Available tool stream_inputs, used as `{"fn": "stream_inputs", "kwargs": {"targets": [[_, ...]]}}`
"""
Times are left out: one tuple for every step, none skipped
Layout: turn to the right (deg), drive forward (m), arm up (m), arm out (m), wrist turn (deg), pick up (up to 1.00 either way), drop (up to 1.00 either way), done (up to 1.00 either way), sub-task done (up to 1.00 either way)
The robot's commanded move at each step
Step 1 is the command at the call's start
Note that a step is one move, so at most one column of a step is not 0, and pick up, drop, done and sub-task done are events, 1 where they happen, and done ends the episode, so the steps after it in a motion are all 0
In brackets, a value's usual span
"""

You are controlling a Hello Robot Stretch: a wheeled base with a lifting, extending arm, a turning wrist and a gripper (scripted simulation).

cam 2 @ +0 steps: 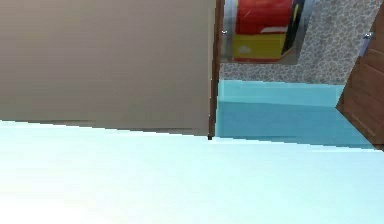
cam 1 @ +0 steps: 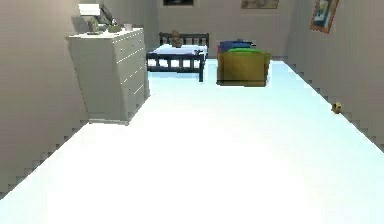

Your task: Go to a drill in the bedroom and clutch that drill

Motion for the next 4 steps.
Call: {"fn": "stream_inputs", "kwargs": {"targets": [[0.0, 0.15, 0.00, 0.00, 0.0, 0.00, 0.00, 0.00, 0.00], [27.0, 0.00, 0.00, 0.00, 0.0, 0.00, 0.00, 0.00, 0.00], [0.0, 1.00, 0.00, 0.00, 0.0, 0.00, 0.00, 0.00, 0.00], [0.0, 1.00, 0.00, 0.00, 0.0, 0.00, 0.00, 0.00, 0.00]]}}
